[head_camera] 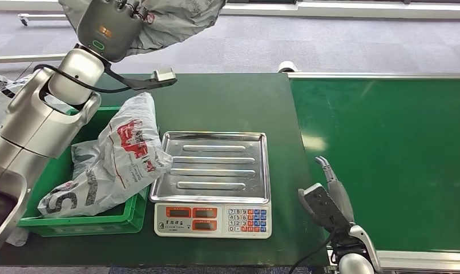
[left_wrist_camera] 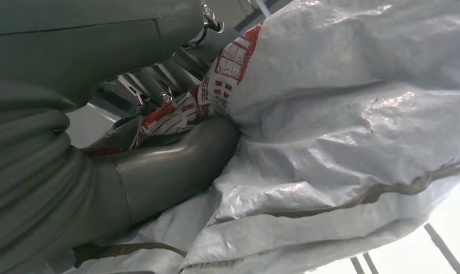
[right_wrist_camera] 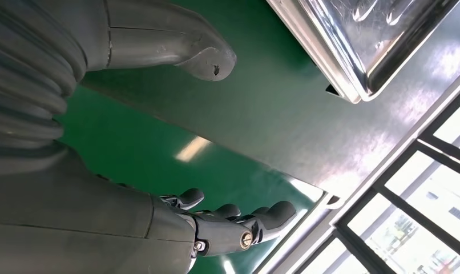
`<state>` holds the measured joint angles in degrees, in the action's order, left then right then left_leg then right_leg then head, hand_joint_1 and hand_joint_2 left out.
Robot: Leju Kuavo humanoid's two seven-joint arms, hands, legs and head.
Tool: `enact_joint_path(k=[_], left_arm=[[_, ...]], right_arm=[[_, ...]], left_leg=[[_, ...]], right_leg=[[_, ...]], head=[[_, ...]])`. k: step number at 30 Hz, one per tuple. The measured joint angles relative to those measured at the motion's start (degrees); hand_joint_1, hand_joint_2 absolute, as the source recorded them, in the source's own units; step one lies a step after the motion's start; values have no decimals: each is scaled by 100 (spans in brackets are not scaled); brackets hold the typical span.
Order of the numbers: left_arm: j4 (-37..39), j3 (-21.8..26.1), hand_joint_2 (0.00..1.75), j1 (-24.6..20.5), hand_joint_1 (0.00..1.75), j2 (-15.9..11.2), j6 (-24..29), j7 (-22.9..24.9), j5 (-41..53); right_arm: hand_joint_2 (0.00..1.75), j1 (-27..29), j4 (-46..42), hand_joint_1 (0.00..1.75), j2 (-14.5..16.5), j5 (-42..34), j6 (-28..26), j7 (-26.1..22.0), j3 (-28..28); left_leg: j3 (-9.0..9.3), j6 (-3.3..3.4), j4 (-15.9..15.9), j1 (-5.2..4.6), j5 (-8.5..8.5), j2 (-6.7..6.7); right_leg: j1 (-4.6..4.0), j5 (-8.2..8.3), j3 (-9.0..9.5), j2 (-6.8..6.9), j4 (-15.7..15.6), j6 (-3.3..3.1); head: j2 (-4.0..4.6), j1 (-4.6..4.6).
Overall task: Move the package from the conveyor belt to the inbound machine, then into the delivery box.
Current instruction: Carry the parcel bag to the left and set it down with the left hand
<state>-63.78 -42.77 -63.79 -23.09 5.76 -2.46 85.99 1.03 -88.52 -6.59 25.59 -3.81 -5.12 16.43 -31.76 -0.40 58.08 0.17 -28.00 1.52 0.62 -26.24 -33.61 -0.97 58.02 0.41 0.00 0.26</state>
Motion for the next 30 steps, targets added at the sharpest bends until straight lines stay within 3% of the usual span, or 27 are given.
enact_joint_path(k=[5, 9, 16, 21, 26, 27, 30], left_arm=[[25, 63, 175, 20, 175, -336, -160, -78, -2], [110, 284, 175, 465, 175, -708, -161, -213, -44], [79, 842, 175, 2382, 175, -1386, -240, -339, -189], [19, 1376, 175, 3685, 175, -1542, -231, -188, -90], [-186, 1971, 175, 4556, 175, -1616, -335, -113, -43], [-241, 2097, 175, 4710, 162, -1617, -361, -108, -32], [-379, 2456, 175, 5067, 31, -1575, -456, -104, -15]], right_arm=[[175, 154, -154, 0, 8, 17, -40, 1, -135], [175, 264, -289, 0, 27, 57, -39, 6, -230], [175, 617, -649, 0, 40, 118, -49, 67, -424], [175, 1058, -1010, 0, 39, 155, -154, 82, -614], [175, 1211, -1153, 0, 40, 230, -173, 82, -680], [175, 1220, -1166, 0, 40, 242, -177, 85, -688], [175, 1261, -1225, 0, 40, 280, -191, 117, -703]], left_leg=[[0, -1, -1, 0, 0, -10], [9, -3, -8, -1, -2, -28], [17, -10, -19, -1, -8, -48], [13, -17, -20, -1, -21, -49], [14, -18, -20, -1, -26, -59], [15, -18, -20, -1, -26, -60], [17, -18, -20, -1, -26, -63]], right_leg=[[1, 0, 0, -3, 0, -1], [1, 0, -2, -19, 2, -2], [0, -8, -12, -48, 2, -15], [1, -17, -14, -47, 1, -23], [1, -19, -17, -48, -1, -26], [1, -19, -17, -49, -1, -26], [0, -18, -18, -50, -1, -25]], head=[[0, 0], [0, 1], [0, 1], [0, 1], [0, 1], [0, 1], [0, 1]])
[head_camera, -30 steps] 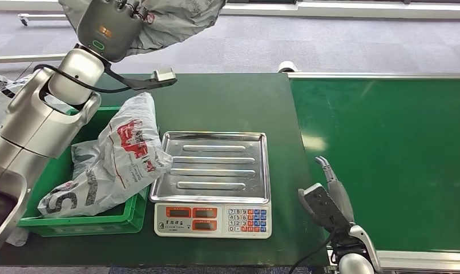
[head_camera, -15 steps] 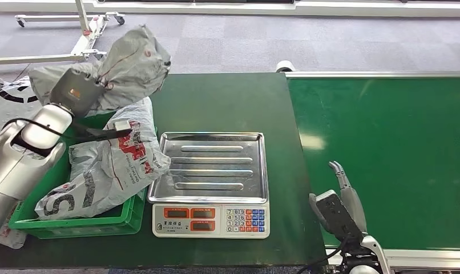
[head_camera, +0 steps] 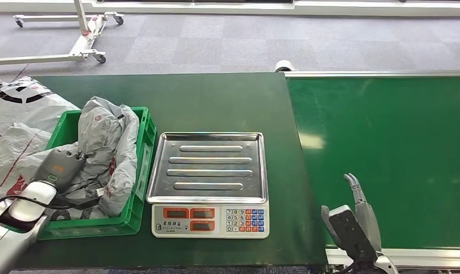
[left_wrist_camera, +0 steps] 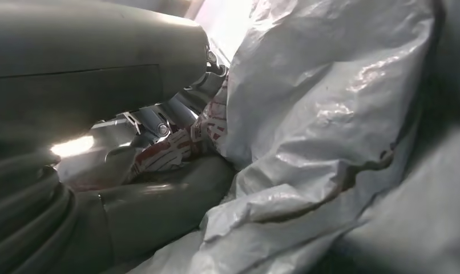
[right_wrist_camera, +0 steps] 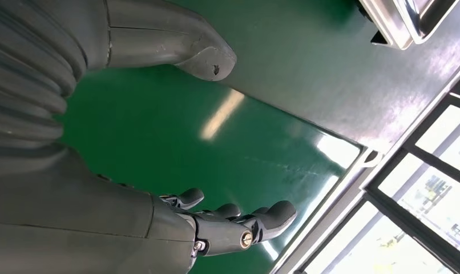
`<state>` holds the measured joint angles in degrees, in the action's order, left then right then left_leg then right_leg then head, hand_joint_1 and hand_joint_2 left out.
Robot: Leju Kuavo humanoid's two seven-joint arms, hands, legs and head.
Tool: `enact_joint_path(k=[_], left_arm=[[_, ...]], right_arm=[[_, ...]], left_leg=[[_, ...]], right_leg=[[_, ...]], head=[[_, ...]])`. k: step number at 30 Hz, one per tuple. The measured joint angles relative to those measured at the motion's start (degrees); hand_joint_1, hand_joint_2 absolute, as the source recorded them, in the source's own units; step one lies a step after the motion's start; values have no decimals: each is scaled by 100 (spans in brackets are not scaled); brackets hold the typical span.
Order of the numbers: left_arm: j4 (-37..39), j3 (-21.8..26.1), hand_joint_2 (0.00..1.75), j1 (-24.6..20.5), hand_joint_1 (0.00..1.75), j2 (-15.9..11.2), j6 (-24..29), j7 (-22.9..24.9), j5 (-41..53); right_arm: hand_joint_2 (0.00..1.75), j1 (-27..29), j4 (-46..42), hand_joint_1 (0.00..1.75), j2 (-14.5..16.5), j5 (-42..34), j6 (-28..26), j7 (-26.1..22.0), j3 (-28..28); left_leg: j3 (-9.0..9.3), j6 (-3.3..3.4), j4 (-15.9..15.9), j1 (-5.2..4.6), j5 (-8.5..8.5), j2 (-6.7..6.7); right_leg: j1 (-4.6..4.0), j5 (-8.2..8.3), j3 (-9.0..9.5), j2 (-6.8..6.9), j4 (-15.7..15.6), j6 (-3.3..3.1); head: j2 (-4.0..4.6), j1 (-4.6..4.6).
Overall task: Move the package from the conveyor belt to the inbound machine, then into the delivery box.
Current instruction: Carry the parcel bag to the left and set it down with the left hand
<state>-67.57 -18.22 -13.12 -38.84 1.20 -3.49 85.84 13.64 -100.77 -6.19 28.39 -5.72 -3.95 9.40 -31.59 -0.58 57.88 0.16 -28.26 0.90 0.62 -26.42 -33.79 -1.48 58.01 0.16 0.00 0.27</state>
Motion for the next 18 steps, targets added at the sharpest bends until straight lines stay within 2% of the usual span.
enact_joint_path(k=[1, 3, 4, 7, 8, 12, 16, 18], left_arm=[[-25, 93, 175, 67, 0, 26, -23, 0, 3], [-51, 233, 175, 138, 0, 81, -42, 19, 9], [-62, 280, 131, 151, 0, 105, -41, 35, 10], [-96, 375, 0, 161, 0, 163, -18, 75, 10], [-109, 400, 0, 163, 0, 181, 19, 102, 10], [-363, 628, 0, 172, 0, 379, 313, 330, -1], [-916, 958, 0, 212, 0, 677, 616, 479, -55], [-1375, 1099, 0, 269, 0, 868, 862, 494, -128]], right_arm=[[175, 17, -25, 0, 0, 15, -3, 16, -4], [175, 46, -71, 0, 0, 43, -10, 48, -19], [175, 59, -93, 0, 0, 51, -14, 62, -30], [44, 103, -149, 0, 2, 66, -27, 78, -51], [0, 119, -163, 0, 5, 75, -31, 78, -58], [175, 225, -250, 0, 17, 188, -21, 114, -115], [0, 265, -320, 0, 10, 564, -50, 247, -147], [0, 227, -381, 0, -19, 1217, -221, 420, -202]], left_leg=[[0, 0, 0, 0, 0, 1], [0, -1, 0, 0, 0, 2], [0, -1, 0, 1, 1, 2], [1, -1, 0, 1, 1, 3], [2, -2, 0, 1, 1, 3], [0, -1, 1, 2, 2, 12], [-2, -1, 2, 2, 2, 11], [-5, 0, 4, 0, 1, 11]], right_leg=[[0, 0, 0, 1, 0, 0], [-2, 0, 1, 2, 0, 0], [-3, 1, 1, 2, 0, -1], [-5, 1, 2, 2, 0, -1], [-6, 1, 2, 2, 0, -2], [-6, 1, 4, 7, 0, -2], [-2, 3, 4, 8, 0, 1], [1, 5, 3, 8, 0, 4]], head=[[0, 0], [0, 0], [0, 0], [0, 0], [0, 1], [0, -1], [0, 1], [0, -1]])
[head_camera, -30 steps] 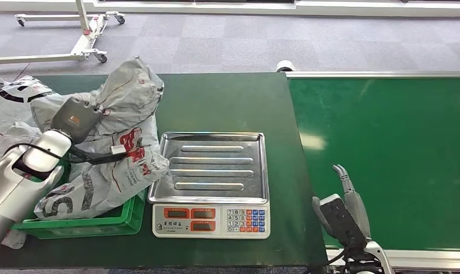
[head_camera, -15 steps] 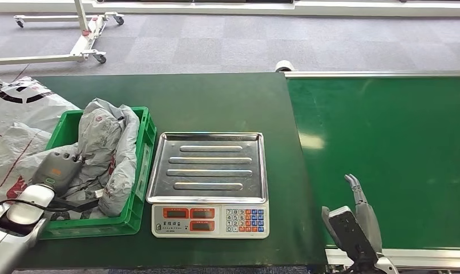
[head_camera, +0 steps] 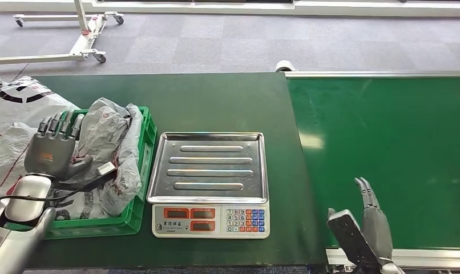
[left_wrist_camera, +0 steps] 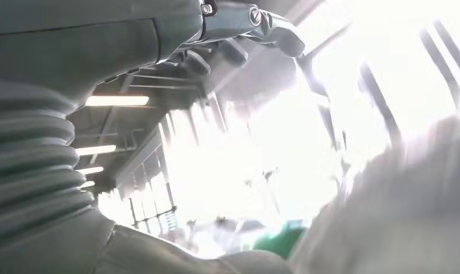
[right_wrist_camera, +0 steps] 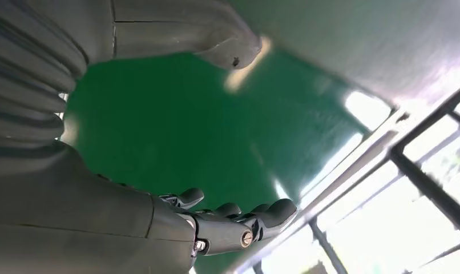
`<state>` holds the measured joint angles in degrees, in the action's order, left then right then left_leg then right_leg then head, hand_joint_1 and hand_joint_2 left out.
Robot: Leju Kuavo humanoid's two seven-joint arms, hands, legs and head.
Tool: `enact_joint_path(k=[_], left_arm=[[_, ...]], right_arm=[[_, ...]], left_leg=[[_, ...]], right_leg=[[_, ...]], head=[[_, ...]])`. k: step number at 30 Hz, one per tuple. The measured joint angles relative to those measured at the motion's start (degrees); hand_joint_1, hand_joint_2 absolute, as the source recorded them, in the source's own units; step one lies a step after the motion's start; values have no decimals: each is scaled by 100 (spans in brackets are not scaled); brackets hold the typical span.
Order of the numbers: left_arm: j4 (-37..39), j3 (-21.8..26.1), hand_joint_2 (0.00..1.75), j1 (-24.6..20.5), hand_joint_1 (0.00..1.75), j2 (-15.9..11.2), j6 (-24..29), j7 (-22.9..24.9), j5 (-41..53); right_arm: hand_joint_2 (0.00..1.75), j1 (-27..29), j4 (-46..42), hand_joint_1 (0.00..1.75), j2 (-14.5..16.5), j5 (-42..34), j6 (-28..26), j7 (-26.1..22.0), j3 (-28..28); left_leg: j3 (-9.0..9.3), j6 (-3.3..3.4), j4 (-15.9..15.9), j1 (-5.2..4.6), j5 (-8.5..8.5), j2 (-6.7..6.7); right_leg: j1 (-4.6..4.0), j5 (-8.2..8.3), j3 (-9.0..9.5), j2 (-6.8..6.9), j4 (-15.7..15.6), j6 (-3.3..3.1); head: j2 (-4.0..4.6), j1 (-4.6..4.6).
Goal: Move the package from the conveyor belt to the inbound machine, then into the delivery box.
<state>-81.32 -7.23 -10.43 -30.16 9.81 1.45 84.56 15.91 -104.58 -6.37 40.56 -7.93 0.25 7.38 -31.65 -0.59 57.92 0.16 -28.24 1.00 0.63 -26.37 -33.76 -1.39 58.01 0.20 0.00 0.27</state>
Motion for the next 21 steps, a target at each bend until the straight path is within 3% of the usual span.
enact_joint_path(k=[5, 9, 13, 16, 20, 21], left_arm=[[-943, 72, 0, 250, 0, 441, 386, -106, -158], [-1442, -50, 0, 495, 0, 668, 534, -294, -348], [-1688, -368, 0, 533, 0, 841, 277, -499, -580], [-1762, -683, 0, 423, 0, 966, -236, -580, -795], [-1770, -1019, 0, 129, 0, 1027, -1094, -604, -1396], [-1771, -1046, 0, 100, 0, 1028, -1185, -602, -1455]], right_arm=[[0, -126, -188, 0, -218, 1512, -449, 101, -172], [0, -195, -216, 0, -533, 2016, -588, 6, -260], [0, -205, -307, 0, -826, 2192, -275, 339, -417], [0, -103, -469, 0, -1041, 2268, 112, 493, -559], [175, 170, -685, 0, -1354, 2194, 711, 534, -705], [175, 210, -711, 0, -1392, 2163, 777, 539, -724]], left_leg=[[3, 10, 2, -7, -7, 0], [3, 12, 3, -8, -8, 1], [3, 13, 4, -9, -7, 9], [3, 13, 6, -8, -7, 9], [1, 13, 6, -8, -6, 9], [1, 13, 6, -8, -6, 9]], right_leg=[[7, 0, 4, 2, -2, 2], [7, -1, 2, 3, -4, 2], [6, -1, 3, 12, -5, 3], [5, -1, 4, 16, -5, 4], [5, 0, 6, 15, -5, 4], [6, 0, 6, 14, -5, 4]], head=[[0, 0], [0, 0], [0, -1], [0, 0], [0, -1], [0, -1]])
